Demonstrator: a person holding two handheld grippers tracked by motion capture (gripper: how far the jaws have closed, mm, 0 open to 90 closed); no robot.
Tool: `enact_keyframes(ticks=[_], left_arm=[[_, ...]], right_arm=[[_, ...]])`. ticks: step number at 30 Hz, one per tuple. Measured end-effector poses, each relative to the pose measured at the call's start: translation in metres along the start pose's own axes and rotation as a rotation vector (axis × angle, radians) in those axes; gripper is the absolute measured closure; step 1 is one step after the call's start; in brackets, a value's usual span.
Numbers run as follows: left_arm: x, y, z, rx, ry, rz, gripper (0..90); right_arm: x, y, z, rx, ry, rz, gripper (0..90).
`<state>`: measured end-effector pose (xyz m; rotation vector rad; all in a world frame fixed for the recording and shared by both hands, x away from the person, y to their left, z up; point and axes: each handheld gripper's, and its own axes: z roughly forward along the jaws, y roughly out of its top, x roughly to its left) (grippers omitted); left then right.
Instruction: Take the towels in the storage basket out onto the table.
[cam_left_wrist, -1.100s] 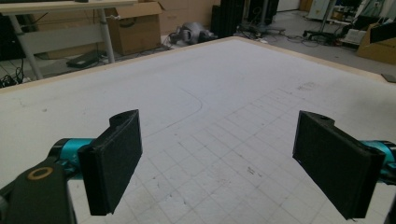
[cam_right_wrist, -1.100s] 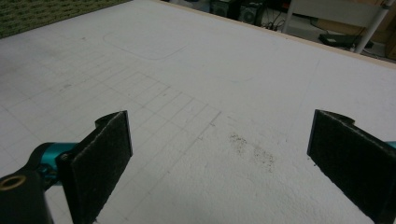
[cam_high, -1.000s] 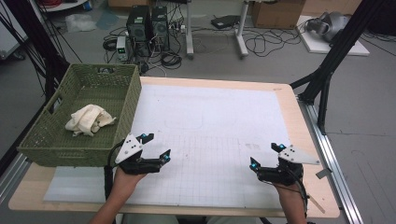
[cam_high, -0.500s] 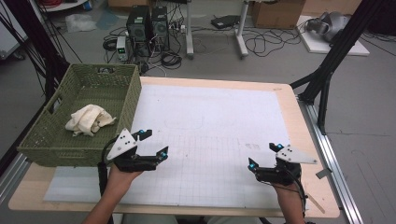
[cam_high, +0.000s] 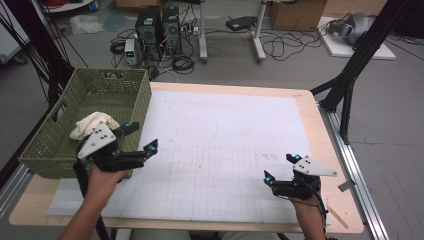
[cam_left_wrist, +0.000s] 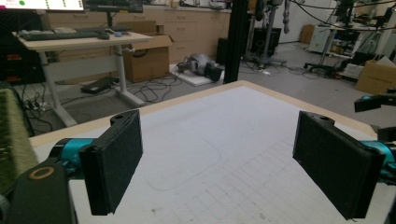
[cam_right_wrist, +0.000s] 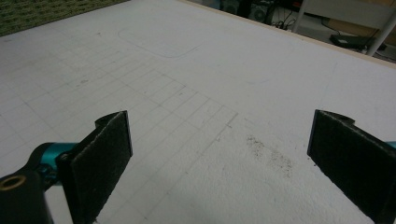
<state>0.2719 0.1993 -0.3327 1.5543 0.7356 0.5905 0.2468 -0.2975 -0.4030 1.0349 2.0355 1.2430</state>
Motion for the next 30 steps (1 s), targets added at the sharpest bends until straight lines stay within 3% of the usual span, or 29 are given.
enact_keyframes(ticks=[4,5,6,11,12,16,20,26,27,28,30], left_arm=[[0.024,0.019,-0.018,-0.022,0.036,0.006,16.3],[0.024,0.019,-0.018,-0.022,0.036,0.006,16.3],[0.034,0.024,-0.024,-0.024,0.056,0.005,16.3],[0.062,0.035,-0.038,-0.019,0.112,-0.011,16.3],[0.062,0.035,-0.038,-0.019,0.112,-0.011,16.3],[0.089,0.035,-0.046,-0.014,0.185,-0.038,16.3],[0.102,0.032,-0.048,-0.004,0.213,-0.055,16.3],[0.123,0.026,-0.044,0.049,0.262,-0.060,16.4],[0.131,0.022,-0.042,0.075,0.294,-0.068,16.4],[0.131,0.022,-0.042,0.075,0.294,-0.068,16.5],[0.143,0.017,-0.038,0.121,0.307,-0.080,16.5]], right_arm=[[0.000,-0.001,0.001,0.008,0.007,-0.003,5.6],[0.000,-0.001,0.001,0.010,0.006,-0.001,5.6],[0.000,-0.001,0.002,0.010,0.004,-0.001,5.6],[0.000,-0.001,0.001,0.003,0.003,0.004,5.6],[0.000,-0.001,0.001,0.003,0.003,0.004,5.6],[0.000,-0.001,0.002,0.009,0.002,-0.002,5.6],[0.000,-0.001,0.003,0.011,0.001,-0.003,5.7],[0.000,-0.001,0.003,0.013,0.001,-0.005,5.6],[0.001,-0.002,0.003,0.017,0.002,0.003,5.6],[0.001,-0.002,0.003,0.017,0.001,-0.001,5.6],[0.000,-0.002,0.003,0.014,0.000,-0.003,5.7]])
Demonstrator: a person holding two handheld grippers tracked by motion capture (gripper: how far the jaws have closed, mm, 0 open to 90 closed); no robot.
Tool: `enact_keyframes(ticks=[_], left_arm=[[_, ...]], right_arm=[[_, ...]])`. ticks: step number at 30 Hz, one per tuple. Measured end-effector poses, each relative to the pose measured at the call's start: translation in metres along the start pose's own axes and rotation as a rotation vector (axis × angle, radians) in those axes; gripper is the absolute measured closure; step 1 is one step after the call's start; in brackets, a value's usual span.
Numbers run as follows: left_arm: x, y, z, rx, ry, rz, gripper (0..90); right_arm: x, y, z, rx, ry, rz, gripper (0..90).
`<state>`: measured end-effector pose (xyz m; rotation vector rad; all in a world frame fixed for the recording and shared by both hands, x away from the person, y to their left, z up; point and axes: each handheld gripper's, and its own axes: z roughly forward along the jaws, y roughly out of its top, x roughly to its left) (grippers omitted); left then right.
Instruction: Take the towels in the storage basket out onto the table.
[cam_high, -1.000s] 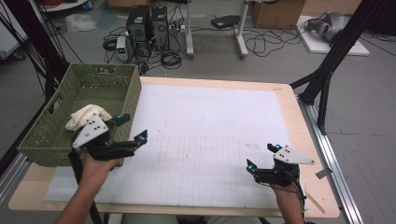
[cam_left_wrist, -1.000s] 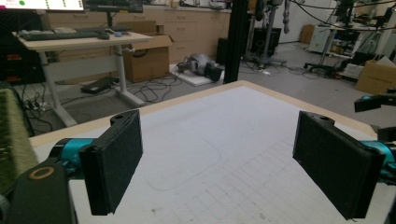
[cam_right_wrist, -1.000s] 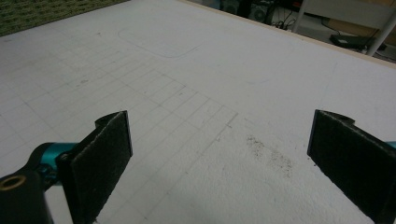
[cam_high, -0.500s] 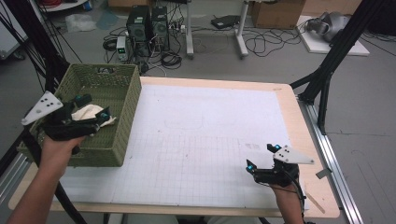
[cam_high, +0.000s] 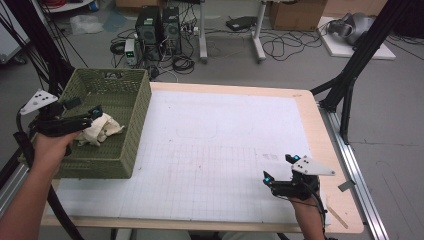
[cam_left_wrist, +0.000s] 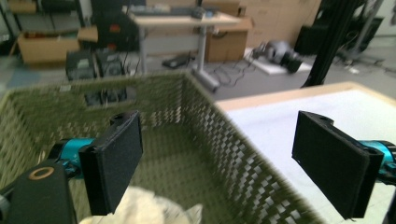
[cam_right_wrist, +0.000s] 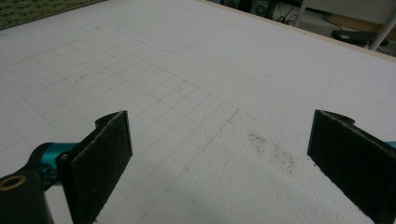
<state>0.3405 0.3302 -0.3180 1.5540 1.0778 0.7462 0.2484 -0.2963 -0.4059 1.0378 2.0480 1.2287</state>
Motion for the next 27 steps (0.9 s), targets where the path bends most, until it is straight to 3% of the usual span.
enact_keyframes(ticks=[4,7,10,15,17,23,27], left_arm=[[0.011,-0.003,0.006,0.027,0.018,-0.011,16.5],[0.026,-0.011,0.014,0.088,0.071,-0.034,16.6],[0.033,-0.018,0.019,0.122,0.096,-0.046,16.6],[0.041,-0.029,0.028,0.207,0.129,-0.051,16.8],[0.045,-0.030,0.032,0.236,0.134,-0.074,17.4],[0.054,-0.033,0.044,0.311,0.164,-0.079,20.5],[0.057,-0.040,0.054,0.404,0.188,-0.093,20.3]], right_arm=[[0.000,0.000,0.000,0.005,0.001,0.005,5.6],[0.001,0.000,0.001,0.009,0.004,0.004,5.6],[0.000,0.000,0.001,0.010,0.004,0.003,5.7],[0.000,-0.001,0.002,0.019,0.005,0.008,5.6],[0.000,-0.001,0.002,0.022,0.001,0.006,5.7],[0.002,-0.001,0.003,0.025,0.000,0.002,5.7],[0.002,-0.001,0.004,0.027,0.000,-0.002,5.6]])
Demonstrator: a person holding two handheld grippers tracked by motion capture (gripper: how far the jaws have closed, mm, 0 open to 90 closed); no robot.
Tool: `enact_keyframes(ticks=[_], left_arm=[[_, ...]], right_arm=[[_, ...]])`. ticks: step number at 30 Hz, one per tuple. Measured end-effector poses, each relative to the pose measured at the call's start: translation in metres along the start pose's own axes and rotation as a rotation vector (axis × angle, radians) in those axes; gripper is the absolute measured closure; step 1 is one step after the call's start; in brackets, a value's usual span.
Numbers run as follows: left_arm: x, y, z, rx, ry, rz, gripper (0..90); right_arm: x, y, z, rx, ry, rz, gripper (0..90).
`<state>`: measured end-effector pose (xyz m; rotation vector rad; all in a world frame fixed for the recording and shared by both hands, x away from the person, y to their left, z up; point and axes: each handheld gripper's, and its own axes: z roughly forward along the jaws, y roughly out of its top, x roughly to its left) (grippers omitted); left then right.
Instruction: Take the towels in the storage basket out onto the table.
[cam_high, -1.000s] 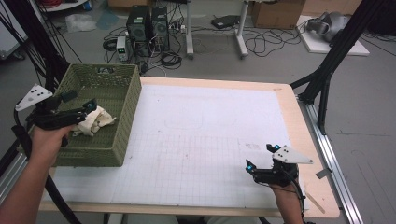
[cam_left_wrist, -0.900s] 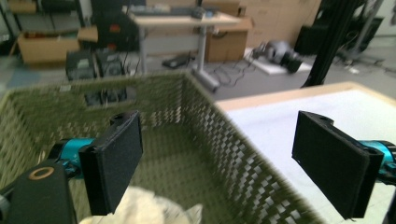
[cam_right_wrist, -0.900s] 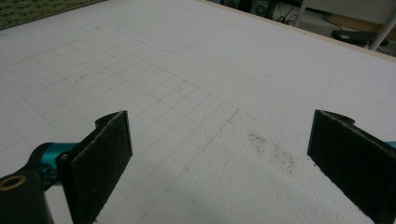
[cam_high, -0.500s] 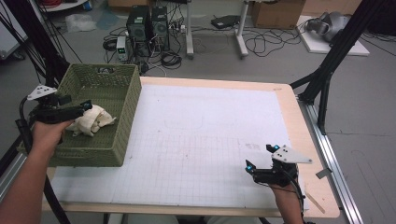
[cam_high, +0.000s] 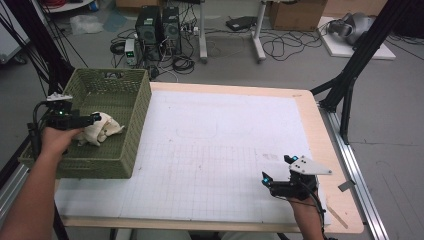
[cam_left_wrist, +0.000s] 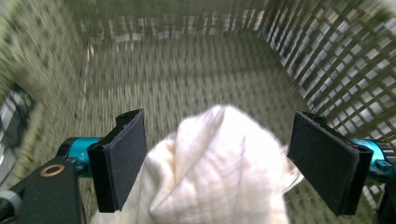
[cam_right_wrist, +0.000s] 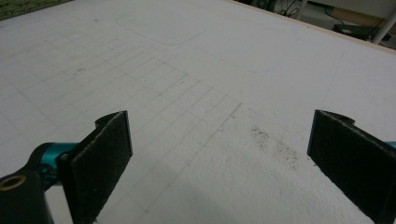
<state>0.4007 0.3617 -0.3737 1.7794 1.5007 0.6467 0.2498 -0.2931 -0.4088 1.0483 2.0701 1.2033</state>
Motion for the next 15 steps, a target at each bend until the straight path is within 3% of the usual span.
enact_keyframes(ticks=[2,8,11,15], left_arm=[[0.000,-0.002,0.006,0.067,0.019,0.002,20.3],[0.001,-0.005,0.014,0.147,0.042,0.018,20.2],[0.002,-0.008,0.019,0.228,0.052,0.004,20.7],[0.002,-0.009,0.022,0.258,0.064,0.019,25.9]], right_arm=[[0.000,0.000,0.001,0.005,0.000,-0.001,5.6],[0.000,-0.001,0.002,0.013,0.003,-0.003,5.6],[0.000,-0.002,0.002,0.020,0.001,-0.005,5.6],[0.001,-0.002,0.003,0.022,-0.001,-0.005,5.6]])
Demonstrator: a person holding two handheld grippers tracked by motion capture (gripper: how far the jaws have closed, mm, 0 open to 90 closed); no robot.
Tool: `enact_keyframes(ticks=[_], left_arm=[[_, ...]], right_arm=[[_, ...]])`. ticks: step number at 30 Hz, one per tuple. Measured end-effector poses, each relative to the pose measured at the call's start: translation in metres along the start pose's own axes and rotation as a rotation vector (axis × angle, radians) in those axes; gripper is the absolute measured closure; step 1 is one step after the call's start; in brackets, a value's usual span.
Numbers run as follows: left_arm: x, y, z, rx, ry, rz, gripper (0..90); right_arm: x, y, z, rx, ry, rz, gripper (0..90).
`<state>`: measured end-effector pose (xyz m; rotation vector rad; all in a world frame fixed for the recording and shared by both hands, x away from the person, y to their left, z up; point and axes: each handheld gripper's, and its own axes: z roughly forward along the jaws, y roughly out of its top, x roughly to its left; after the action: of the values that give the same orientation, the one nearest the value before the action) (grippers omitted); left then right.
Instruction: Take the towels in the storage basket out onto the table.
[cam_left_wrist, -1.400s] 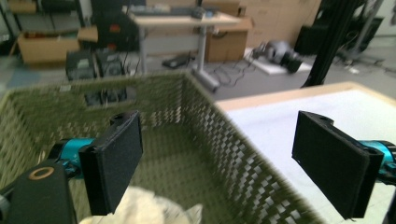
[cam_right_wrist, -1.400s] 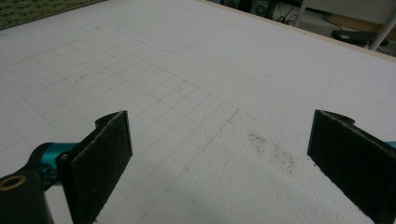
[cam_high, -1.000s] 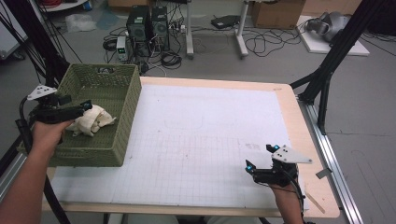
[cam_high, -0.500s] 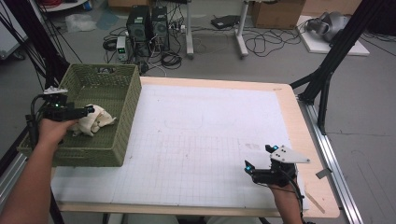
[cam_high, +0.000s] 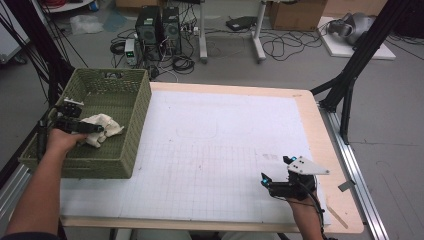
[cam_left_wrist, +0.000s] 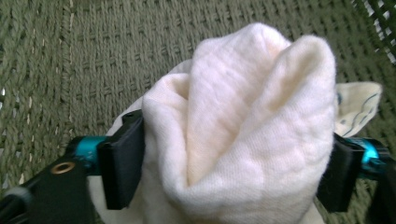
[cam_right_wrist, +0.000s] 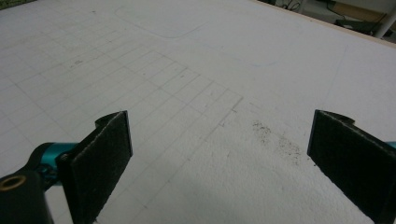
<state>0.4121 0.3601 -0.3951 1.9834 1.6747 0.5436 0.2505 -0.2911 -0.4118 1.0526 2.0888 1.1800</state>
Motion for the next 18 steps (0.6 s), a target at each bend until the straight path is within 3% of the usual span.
enact_keyframes(ticks=[3,4,5,6,7,12,18], left_arm=[[0.000,0.000,0.001,0.027,-0.011,0.006,33.0],[-0.001,0.000,0.002,0.037,-0.020,0.017,40.4],[-0.002,0.000,0.002,0.039,-0.030,0.037,54.5],[-0.003,0.000,0.001,0.038,-0.026,0.054,54.5],[-0.004,0.000,-0.001,0.035,-0.030,0.067,64.8],[-0.006,0.002,-0.007,-0.014,-0.043,0.072,70.9],[0.001,0.002,-0.027,-0.165,-0.083,0.013,72.9]], right_arm=[[0.000,0.000,0.000,0.002,0.000,-0.002,5.7],[0.000,0.000,0.000,0.003,-0.002,-0.003,5.7],[0.001,0.000,0.001,0.004,-0.003,-0.004,5.6],[0.001,0.000,0.001,0.004,-0.003,-0.004,5.6],[0.000,0.000,0.000,0.004,-0.004,-0.006,5.6],[0.000,0.000,-0.001,0.002,-0.007,-0.001,5.7],[0.000,0.001,-0.004,-0.003,-0.014,-0.008,5.7]])
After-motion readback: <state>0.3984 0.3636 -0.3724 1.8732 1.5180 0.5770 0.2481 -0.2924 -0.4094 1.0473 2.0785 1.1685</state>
